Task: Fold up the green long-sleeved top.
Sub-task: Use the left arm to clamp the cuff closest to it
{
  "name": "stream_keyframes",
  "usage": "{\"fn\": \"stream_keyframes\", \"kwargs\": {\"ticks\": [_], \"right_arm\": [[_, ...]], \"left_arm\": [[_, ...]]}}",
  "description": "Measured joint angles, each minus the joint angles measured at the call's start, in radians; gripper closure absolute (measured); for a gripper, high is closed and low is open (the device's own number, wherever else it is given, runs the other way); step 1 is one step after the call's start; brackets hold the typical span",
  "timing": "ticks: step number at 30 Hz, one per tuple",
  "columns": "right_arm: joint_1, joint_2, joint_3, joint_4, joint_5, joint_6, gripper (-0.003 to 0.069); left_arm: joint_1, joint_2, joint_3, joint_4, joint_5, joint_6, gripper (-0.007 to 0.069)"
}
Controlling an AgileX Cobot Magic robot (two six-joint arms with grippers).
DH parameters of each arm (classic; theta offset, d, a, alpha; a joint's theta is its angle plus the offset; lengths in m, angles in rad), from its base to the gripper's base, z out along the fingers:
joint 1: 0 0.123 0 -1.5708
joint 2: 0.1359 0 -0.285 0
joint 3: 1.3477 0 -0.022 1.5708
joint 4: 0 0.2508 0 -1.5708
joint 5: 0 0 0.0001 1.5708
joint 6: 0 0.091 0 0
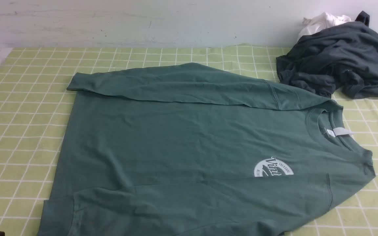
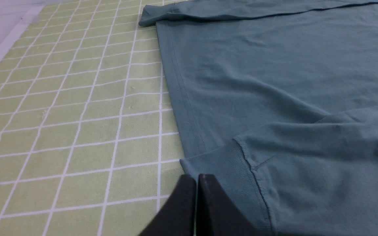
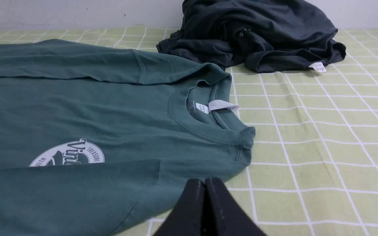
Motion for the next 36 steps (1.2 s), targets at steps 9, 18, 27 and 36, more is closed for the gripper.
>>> {"fn": "stream_keyframes", "kwargs": {"ticks": [9,18,27,36], "right_arm": [[0.0,0.0,0.0,0.0,0.0,0.0,0.0669],[0.0,0.0,0.0,0.0,0.0,0.0,0.0669],[0.0,0.0,0.0,0.0,0.0,0.0,0.0669],[0.0,0.0,0.001,-0.001,-0.012,-0.004,0.0669]], "left_arm": [[0.0,0.0,0.0,0.0,0.0,0.0,0.0628],[0.0,0.0,0.0,0.0,0.0,0.0,0.0628],[0.0,0.0,0.0,0.003,0.0,0.009,0.0628],[0.0,0.0,0.0,0.003,-0.013,0.009,0.0628]]}}
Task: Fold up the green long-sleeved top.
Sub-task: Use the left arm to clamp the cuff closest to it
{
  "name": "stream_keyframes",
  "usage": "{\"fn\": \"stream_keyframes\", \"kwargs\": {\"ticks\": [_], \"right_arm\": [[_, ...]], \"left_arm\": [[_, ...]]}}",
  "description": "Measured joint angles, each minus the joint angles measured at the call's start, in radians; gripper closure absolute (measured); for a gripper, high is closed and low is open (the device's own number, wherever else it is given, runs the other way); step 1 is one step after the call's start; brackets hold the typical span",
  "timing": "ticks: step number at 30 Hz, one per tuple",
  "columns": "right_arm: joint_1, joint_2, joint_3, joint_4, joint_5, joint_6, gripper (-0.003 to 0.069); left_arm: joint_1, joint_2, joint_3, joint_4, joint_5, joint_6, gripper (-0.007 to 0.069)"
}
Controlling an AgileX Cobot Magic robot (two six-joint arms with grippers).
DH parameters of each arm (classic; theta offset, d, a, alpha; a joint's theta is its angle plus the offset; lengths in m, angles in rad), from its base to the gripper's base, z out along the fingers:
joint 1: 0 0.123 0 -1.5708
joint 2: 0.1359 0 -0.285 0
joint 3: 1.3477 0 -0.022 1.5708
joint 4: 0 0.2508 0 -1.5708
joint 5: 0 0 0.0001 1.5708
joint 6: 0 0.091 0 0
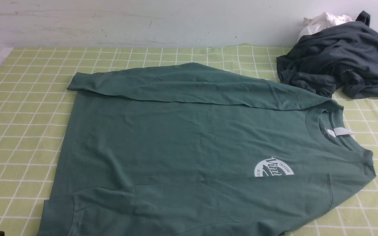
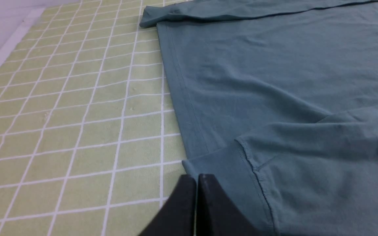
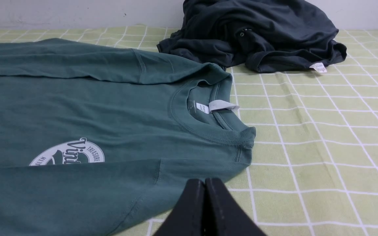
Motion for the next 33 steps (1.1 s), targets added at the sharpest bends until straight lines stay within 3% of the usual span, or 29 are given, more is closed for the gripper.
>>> {"fn": "stream_keyframes", "kwargs": {"ticks": [7,14,17,18,19,23,27,33], "right_arm": [[0.0,0.0,0.007,0.001,-0.227,0.0,0.0669],[0.0,0.0,0.007,0.001,-0.696,0.092,0.0669],[0.0,0.0,0.007,0.001,-0.83,0.176,0.0669],[0.0,0.0,0.007,0.001,-0.843,0.182,0.0669],[0.0,0.0,0.007,-0.007,-0.882,0.23,0.0669],[0.0,0.0,-0.033,-0.057,-0.847,0.265,0.0669],[0.0,0.135,-0.286,-0.189,-0.612,0.262,0.0669],[0.001,0.489,-0.54,-0.275,-0.245,0.261,0.0669]], "left_arm": [[0.0,0.0,0.0,0.0,-0.195,-0.002,0.0628],[0.0,0.0,0.0,0.001,-0.636,-0.011,0.0628],[0.0,0.0,0.0,0.001,-0.848,-0.095,0.0628],[0.0,0.0,0.0,0.001,-0.848,-0.095,0.0628],[0.0,-0.001,-0.003,0.004,-0.92,-0.167,0.0628],[0.0,0.016,-0.116,0.017,-0.868,-0.28,0.0628],[0.0,0.198,-0.441,0.07,-0.552,-0.303,0.0628],[-0.005,0.517,-0.615,0.112,-0.267,-0.324,0.0628]]}}
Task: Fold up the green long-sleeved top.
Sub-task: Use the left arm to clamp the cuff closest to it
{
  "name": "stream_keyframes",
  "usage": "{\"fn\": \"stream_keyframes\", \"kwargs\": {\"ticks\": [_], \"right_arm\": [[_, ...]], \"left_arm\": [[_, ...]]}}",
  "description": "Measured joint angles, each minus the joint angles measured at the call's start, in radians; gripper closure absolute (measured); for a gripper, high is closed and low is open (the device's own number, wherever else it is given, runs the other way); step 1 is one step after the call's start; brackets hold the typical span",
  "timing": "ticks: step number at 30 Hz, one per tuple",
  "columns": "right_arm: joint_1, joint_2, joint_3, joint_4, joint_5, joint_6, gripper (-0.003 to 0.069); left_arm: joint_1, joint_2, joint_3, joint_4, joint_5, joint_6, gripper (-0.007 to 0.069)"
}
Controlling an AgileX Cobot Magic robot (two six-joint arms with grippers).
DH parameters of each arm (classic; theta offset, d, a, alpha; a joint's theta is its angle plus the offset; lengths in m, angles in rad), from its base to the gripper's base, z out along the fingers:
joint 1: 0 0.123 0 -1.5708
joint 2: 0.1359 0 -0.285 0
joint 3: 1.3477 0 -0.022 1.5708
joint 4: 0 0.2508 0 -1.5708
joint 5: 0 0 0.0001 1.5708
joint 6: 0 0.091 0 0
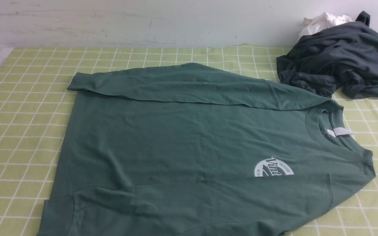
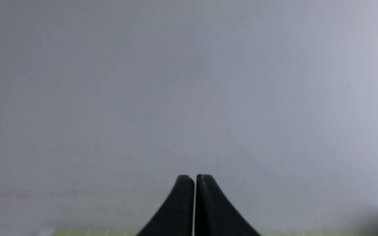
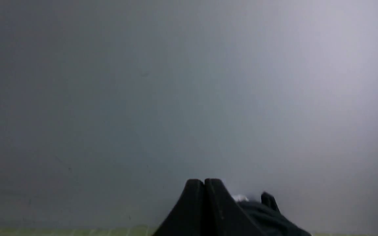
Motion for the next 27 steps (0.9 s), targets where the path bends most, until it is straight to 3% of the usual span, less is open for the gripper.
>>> {"fn": "stream_keyframes", "kwargs": {"ticks": [5,10,14,19,24,27], "right_arm": [[0.068,0.247,-0.107,0.082,0.388,-0.032,0.0669],[0.232,0.446,-0.118,0.233,0.591,-0.244,0.0669],[0.313,0.544,-0.119,0.315,0.595,-0.384,0.0669],[0.392,0.652,-0.123,0.432,0.531,-0.55,0.0669],[0.412,0.7,-0.124,0.543,0.48,-0.626,0.0669],[0.413,0.7,-0.124,0.57,0.476,-0.631,0.0669]], "left_arm": [[-0.065,0.236,-0.005,-0.082,0.333,-0.016,0.0628],[-0.163,0.48,-0.005,-0.188,0.533,0.068,0.0628],[-0.163,0.59,-0.005,-0.223,0.549,0.091,0.0627],[-0.055,0.722,-0.016,-0.244,0.549,0.116,0.0555],[0.046,0.843,-0.087,-0.293,0.549,0.225,0.0343],[0.051,0.886,-0.107,-0.29,0.547,0.249,0.0286]]}}
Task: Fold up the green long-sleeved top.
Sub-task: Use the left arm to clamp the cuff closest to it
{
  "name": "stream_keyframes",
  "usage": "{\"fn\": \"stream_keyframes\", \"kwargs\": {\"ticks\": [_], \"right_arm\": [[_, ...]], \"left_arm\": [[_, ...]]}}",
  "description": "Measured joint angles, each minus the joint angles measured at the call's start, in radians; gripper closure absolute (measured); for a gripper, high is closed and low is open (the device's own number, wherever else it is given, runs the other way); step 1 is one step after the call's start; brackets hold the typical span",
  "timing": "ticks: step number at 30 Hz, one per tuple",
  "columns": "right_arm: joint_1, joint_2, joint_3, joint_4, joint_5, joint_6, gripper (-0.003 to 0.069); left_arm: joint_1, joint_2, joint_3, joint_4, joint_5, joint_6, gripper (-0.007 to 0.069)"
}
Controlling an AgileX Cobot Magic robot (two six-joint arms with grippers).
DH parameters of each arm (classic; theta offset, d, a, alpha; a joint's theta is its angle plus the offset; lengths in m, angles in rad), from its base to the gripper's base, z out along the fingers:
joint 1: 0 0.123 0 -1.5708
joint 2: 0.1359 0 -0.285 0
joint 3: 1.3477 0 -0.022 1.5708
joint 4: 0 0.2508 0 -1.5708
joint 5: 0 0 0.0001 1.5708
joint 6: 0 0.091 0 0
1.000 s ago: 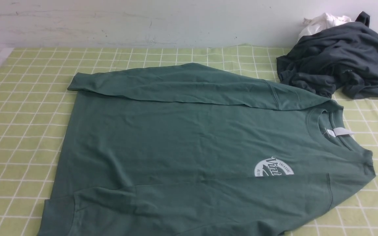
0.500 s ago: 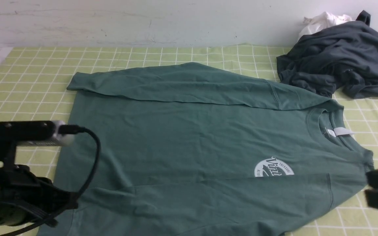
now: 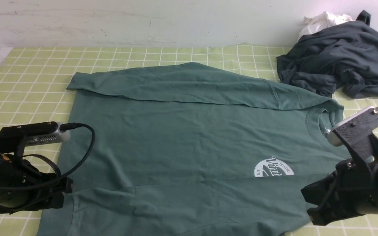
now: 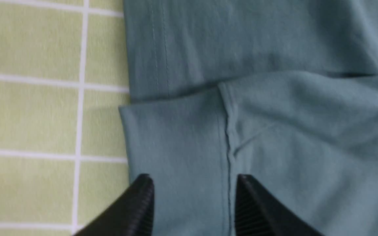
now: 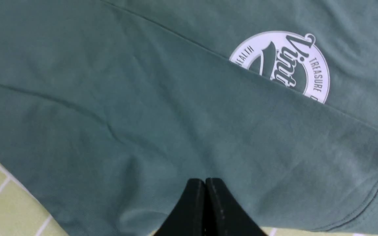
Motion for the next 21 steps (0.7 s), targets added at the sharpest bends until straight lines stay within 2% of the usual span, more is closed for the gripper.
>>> {"fn": "stream_keyframes", "kwargs": {"ticks": [1,4,10,13,15,16,18,21], "right_arm": [[0.0,0.001,0.0,0.006,-0.002,-0.001,0.0669],[0.0,0.001,0.0,0.014,-0.002,-0.001,0.0669],[0.0,0.002,0.0,0.019,-0.004,-0.001,0.0669],[0.0,0.002,0.0,0.018,-0.004,-0.001,0.0669],[0.0,0.002,0.0,0.018,-0.005,-0.001,0.0669],[0.0,0.002,0.0,0.018,-0.005,-0.001,0.0669],[0.0,0.002,0.0,0.014,-0.006,-0.001,0.0669],[0.0,0.002,0.0,0.01,-0.014,-0.001,0.0669]], "left_arm": [[0.003,0.03,-0.01,0.012,-0.001,0.004,0.0259],[0.009,0.097,-0.027,0.064,-0.019,-0.019,0.0242],[0.029,0.231,-0.076,0.092,-0.032,-0.058,0.0252],[0.028,0.266,-0.108,0.089,-0.006,-0.058,0.0322],[0.028,0.272,-0.135,0.088,0.025,-0.058,0.0424],[0.028,0.272,-0.135,0.088,0.025,-0.058,0.0434],[0.029,0.259,-0.164,0.092,0.056,-0.048,0.0564],[0.029,0.218,-0.188,0.093,0.081,-0.028,0.0616]]}}
